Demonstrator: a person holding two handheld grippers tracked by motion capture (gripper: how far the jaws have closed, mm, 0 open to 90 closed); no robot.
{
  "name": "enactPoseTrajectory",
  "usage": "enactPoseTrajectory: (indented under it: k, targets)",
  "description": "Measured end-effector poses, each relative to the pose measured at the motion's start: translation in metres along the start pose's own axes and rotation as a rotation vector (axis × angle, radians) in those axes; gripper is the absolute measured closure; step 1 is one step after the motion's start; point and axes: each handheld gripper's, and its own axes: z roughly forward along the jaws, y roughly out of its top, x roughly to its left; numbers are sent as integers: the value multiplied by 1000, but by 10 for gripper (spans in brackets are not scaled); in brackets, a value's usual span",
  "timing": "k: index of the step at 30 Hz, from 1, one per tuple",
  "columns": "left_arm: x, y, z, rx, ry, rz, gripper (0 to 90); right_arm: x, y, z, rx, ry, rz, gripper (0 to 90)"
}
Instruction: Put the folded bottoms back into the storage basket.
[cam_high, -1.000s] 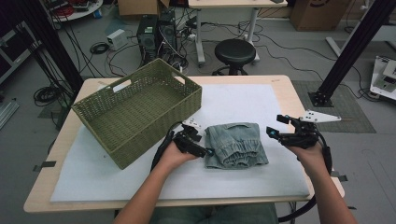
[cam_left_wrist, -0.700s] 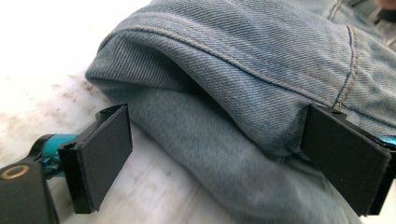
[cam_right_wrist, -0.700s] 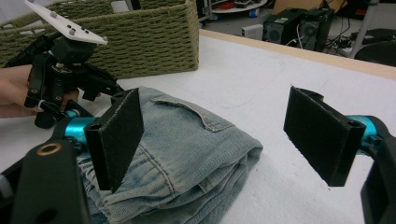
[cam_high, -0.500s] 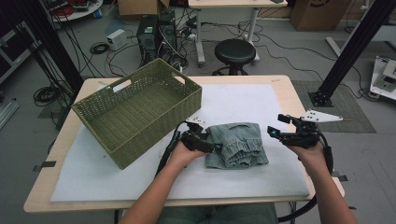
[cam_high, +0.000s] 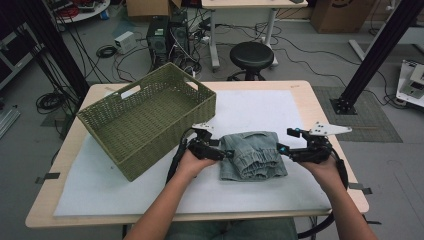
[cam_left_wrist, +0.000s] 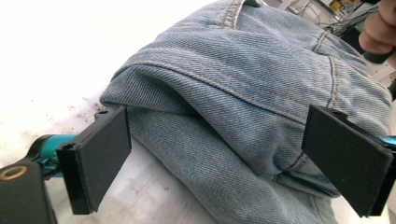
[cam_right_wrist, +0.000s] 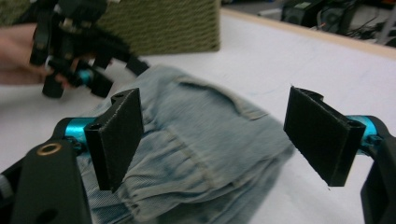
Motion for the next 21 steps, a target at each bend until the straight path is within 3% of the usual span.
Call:
enactPoseTrajectory:
  k: [3, 7, 12, 14, 17, 21]
  targets:
    - [1, 1, -1, -6, 9, -3, 83, 9, -6, 17, 70, 32, -33, 204]
    - [2, 1, -1, -17, 15, -14, 83, 19, -17, 37, 191, 38, -98, 209]
    - [4, -1, 7, -10, 20, -38, 83, 21, -19, 36, 198, 35, -112, 211]
    - [3, -3, 13, 23, 26, -45, 83, 21, -19, 36, 198, 35, -115, 211]
    - [-4, -4, 19, 41, 64, -13, 80, 21, -18, 36, 199, 34, -123, 211]
    - [-12, -5, 23, 41, 89, -16, 106, 22, -16, 35, 204, 33, -126, 210]
